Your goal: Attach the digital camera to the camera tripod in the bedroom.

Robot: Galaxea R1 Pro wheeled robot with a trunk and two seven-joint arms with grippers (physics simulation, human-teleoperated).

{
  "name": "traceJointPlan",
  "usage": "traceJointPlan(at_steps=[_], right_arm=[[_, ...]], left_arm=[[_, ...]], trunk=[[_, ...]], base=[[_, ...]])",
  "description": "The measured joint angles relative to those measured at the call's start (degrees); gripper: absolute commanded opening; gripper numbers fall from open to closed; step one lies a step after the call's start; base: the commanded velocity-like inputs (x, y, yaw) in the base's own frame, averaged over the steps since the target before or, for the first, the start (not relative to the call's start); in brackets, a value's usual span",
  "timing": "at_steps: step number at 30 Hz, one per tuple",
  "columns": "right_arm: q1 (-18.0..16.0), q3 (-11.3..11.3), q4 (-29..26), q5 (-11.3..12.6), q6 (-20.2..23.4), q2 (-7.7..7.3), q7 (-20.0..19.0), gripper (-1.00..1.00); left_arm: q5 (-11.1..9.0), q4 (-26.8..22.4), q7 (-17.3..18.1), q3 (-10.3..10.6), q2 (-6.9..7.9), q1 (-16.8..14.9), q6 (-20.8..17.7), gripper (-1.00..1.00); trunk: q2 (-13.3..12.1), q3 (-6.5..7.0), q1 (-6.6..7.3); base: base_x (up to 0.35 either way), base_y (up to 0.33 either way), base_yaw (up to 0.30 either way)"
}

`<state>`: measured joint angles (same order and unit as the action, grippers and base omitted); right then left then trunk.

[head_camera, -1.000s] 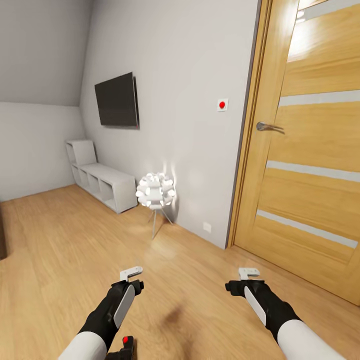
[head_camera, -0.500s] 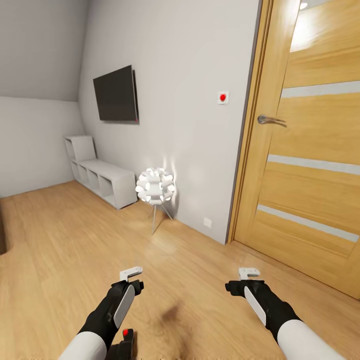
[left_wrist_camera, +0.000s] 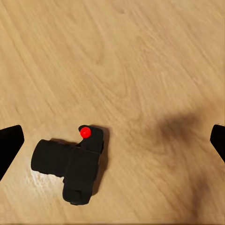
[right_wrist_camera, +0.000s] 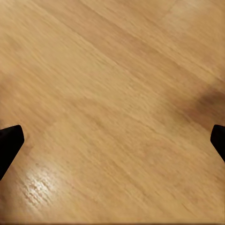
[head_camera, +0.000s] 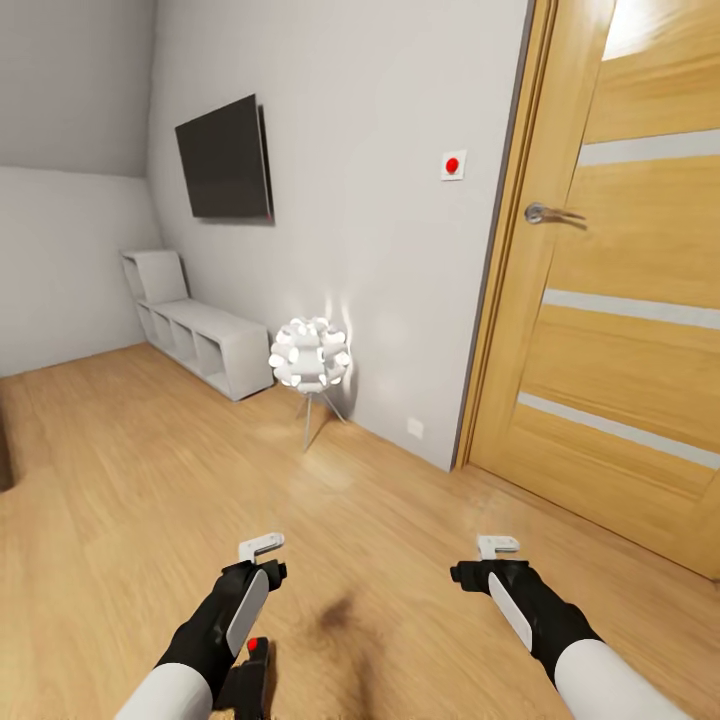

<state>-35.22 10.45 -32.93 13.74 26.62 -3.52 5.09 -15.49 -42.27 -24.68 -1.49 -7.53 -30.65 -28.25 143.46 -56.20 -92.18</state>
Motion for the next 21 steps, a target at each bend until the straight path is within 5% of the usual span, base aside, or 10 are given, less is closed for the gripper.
traceJointPlan(at_steps=[21], right_arm=[[0.01, -0.15, 0.0, 0.0, -1.52, 0.0, 0.0, 1.0]], left_arm=[[-0.07, 0.23, 0.2, 0.08, 0.8, 0.0, 0.19, 1.0]], trunk=[[0.28, -4.66, -0.54]], base=[[0.0, 0.0, 0.0]])
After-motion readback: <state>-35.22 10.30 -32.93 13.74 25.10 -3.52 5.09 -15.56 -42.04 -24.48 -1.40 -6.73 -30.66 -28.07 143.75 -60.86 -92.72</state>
